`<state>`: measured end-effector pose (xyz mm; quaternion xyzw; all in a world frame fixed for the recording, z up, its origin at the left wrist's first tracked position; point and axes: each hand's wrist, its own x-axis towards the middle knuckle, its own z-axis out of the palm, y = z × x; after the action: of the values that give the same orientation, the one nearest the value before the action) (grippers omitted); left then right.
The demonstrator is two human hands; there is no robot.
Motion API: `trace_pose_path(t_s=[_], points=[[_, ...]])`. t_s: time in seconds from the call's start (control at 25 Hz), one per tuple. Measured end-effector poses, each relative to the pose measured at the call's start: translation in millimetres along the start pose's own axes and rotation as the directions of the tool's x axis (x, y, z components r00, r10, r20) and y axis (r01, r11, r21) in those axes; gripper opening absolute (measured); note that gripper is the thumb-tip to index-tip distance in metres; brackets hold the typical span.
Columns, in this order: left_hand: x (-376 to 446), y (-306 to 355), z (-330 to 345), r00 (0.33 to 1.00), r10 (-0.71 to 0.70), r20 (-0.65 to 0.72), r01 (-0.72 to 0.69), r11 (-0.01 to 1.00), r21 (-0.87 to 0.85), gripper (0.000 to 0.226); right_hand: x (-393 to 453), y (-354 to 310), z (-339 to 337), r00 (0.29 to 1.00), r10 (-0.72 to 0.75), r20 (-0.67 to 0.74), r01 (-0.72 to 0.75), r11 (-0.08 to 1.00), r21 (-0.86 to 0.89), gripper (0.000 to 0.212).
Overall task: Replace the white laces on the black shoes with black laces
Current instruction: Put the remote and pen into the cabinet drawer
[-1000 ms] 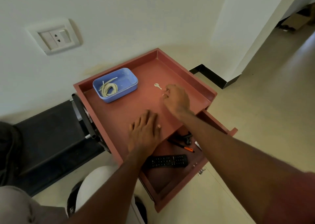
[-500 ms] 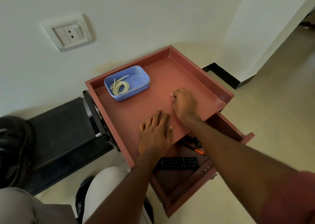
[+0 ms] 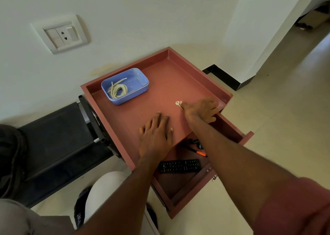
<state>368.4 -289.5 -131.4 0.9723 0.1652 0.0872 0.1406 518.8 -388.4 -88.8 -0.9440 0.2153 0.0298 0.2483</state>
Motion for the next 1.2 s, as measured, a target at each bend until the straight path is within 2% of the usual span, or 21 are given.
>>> trace_pose_path(t_s=[0.12,0.28,0.4,0.64,0.72,0.84,0.92,1.0,1.08,1.12,1.2], points=[[-1,1,-2,1.000,0.002,0.009,-0.001,1.000,-0.012,0.051,-1,0,0,0.996,-0.082,0.028,0.083,0.996,-0.044,0.095],[-1,2,-3,1.000,0.002,0.000,-0.002,1.000,-0.004,0.052,-1,19,-6,0.951,-0.293,0.098,0.285,0.955,0.083,0.044],[-1,1,-2,1.000,0.012,0.001,-0.012,1.000,0.002,0.052,-5,49,-7,0.905,-0.419,0.077,0.411,0.906,0.100,0.013],[-1,1,-4,1.000,0.013,0.000,-0.013,1.000,-0.003,0.052,-17,73,-19,0.859,-0.506,0.079,0.501,0.863,0.069,0.013],[-2,1,-5,1.000,0.009,-0.002,-0.009,1.000,-0.005,0.052,-23,72,-19,0.906,-0.422,0.036,0.412,0.898,0.156,0.011],[-2,1,-5,1.000,0.015,-0.002,-0.015,1.000,-0.012,0.052,-27,69,-15,0.992,-0.121,0.017,0.106,0.923,0.371,0.013],[-2,1,-5,1.000,0.021,0.003,-0.021,1.000,-0.021,0.051,-27,71,-16,0.993,0.089,0.075,-0.115,0.829,0.547,0.021],[-2,1,-5,1.000,0.022,-0.004,-0.022,1.000,-0.013,0.051,-23,76,-17,0.958,0.228,0.175,-0.285,0.688,0.668,0.024],[-2,1,-5,1.000,0.027,-0.007,-0.027,1.000,-0.013,0.051,-18,81,-18,0.922,0.298,0.247,-0.384,0.622,0.682,0.016],[-2,1,-4,1.000,0.028,-0.009,-0.028,1.000,-0.014,0.050,-17,84,-19,0.915,0.308,0.261,-0.403,0.656,0.638,0.009],[-2,1,-4,1.000,0.027,-0.007,-0.027,0.999,-0.018,0.050,-13,95,-14,0.921,0.275,0.275,-0.379,0.797,0.471,0.014]])
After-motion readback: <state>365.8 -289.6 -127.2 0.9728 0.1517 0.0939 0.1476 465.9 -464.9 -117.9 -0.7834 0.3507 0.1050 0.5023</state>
